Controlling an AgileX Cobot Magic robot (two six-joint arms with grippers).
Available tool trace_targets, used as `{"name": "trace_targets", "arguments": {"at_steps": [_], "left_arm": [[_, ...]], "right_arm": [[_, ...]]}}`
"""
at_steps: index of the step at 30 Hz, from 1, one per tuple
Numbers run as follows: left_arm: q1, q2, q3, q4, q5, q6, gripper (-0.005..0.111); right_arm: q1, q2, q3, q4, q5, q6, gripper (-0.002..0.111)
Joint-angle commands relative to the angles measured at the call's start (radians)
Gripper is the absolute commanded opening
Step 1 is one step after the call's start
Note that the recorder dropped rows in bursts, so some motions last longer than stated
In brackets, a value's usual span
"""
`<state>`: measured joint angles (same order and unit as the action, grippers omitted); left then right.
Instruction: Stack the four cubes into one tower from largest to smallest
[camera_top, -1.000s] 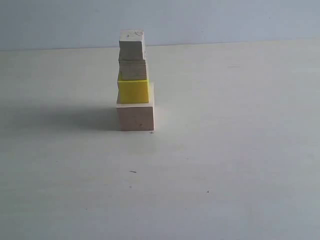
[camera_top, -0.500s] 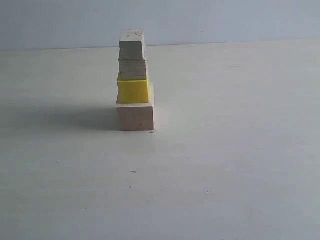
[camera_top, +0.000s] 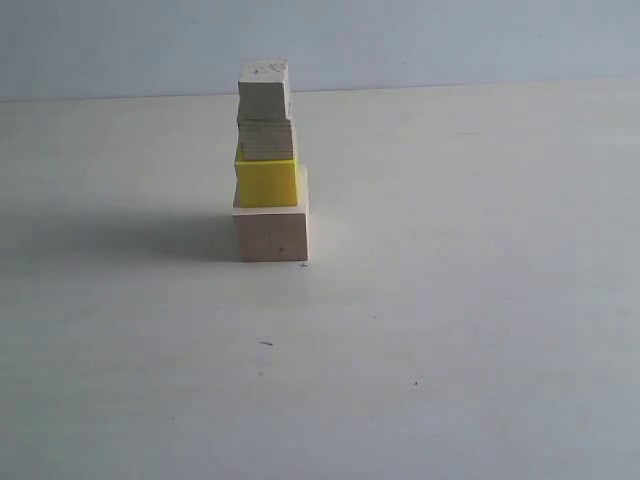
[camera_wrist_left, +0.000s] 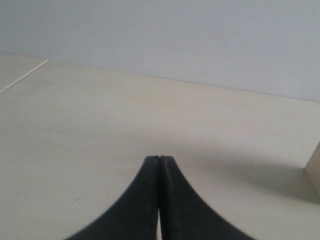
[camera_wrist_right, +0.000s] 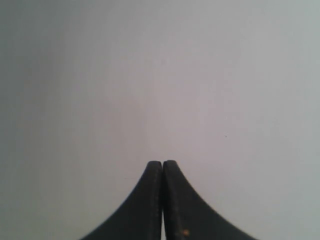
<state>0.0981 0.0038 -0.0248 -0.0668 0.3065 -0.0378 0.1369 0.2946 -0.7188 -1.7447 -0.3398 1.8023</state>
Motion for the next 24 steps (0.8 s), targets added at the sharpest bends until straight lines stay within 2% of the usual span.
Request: {"name": "trace_targets", "arguments": {"at_steps": [1,15,24], "left_arm": [[-0.031,-0.004,0.025,-0.016,-0.033,0.008,0.0],[-0.042,-0.004,0.025,-0.014,0.052,0.008,0.0],[-0.042,-0.004,0.025,-0.014,0.052,0.021,0.0]], "right_arm": [[-0.004,-0.003,0.004,0.0,-0.002,0.004,0.0],[-0.004,-0.003,0.004,0.0,-0.002,0.004,0.0],[-0.004,-0.003,0.004,0.0,-0.002,0.004,0.0]]}}
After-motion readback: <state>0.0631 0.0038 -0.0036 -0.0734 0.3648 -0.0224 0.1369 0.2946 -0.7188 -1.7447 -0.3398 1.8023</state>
